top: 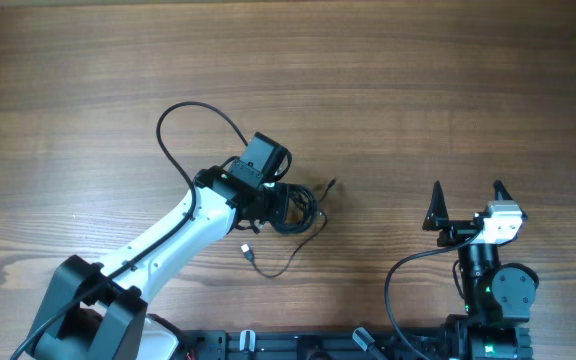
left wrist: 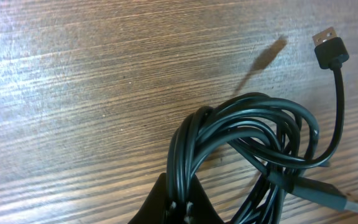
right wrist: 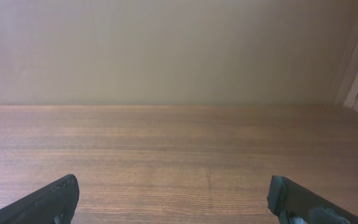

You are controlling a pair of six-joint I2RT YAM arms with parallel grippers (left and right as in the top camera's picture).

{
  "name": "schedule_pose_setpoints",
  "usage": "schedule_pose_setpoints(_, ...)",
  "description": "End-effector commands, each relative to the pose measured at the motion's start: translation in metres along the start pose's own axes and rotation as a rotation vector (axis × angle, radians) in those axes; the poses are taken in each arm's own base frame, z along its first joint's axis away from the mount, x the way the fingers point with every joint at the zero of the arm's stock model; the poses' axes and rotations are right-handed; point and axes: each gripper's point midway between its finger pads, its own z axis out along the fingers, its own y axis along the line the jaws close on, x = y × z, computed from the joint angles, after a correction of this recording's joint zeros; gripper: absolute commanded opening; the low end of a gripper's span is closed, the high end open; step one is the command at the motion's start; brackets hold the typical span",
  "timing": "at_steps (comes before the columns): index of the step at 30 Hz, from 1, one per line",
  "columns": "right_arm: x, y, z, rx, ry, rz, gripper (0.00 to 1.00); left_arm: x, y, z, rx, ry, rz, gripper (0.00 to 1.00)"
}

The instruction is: Untangle cables

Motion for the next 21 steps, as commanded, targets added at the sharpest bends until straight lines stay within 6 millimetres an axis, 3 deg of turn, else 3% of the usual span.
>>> schedule_pose_setpoints(1, -0.003, 0.001, -0.001, -0.009, -0.015, -0.010, 1.00, -0.010, -0.005, -0.013, 0.008, -0.055, 0.216, 0.04)
schedule_pose_setpoints(2, -0.003, 0.001, -0.001, -0.009, -0.015, -0.010, 1.00, -0.011, -0.005, -0.016, 0.008, -0.063, 0.274, 0.04)
schedule_pose_setpoints(4, -0.003, 0.001, -0.001, -0.009, -0.015, -0.010, 1.00, -0.011, -0.006, -0.017, 0.006, -0.069, 0.389, 0.21)
schedule_pose_setpoints(5, -0.003, 0.001, -0.001, -0.009, -0.015, -0.010, 1.00, -0.011, -0.006, -0.017, 0.004, -0.068, 0.436, 0.43)
schedule_pose_setpoints(6, -0.003, 0.001, -0.001, -0.009, -0.015, -0.010, 1.00, -0.011, -0.005, -0.016, 0.001, -0.065, 0.479, 0.52)
schedule_pose_setpoints(8, -0.003, 0.001, -0.001, -0.009, -0.015, -0.010, 1.00, -0.014, 0.001, -0.016, -0.040, -0.073, 0.513, 0.98)
schedule_pose_setpoints(11, -0.003, 0.001, -0.001, -0.009, -0.015, -0.010, 1.00, -0.027, 0.018, -0.018, -0.151, -0.119, 0.392, 1.00)
schedule_pose_setpoints(15, -0.003, 0.001, -0.001, -0.009, -0.015, -0.010, 1.00, -0.033, 0.026, -0.020, -0.129, -0.172, -0.131, 1.00)
schedule_pose_setpoints(17, -0.003, 0.001, -0.001, -0.009, -0.015, -0.010, 1.00, -0.023, 0.011, -0.017, -0.029, -0.116, -0.311, 1.00)
schedule_pose_setpoints(21, -0.003, 0.001, -0.001, -0.010, -0.015, 0.041, 1.00, -0.005, -0.028, -0.018, 0.183, 0.024, -0.363, 1.00)
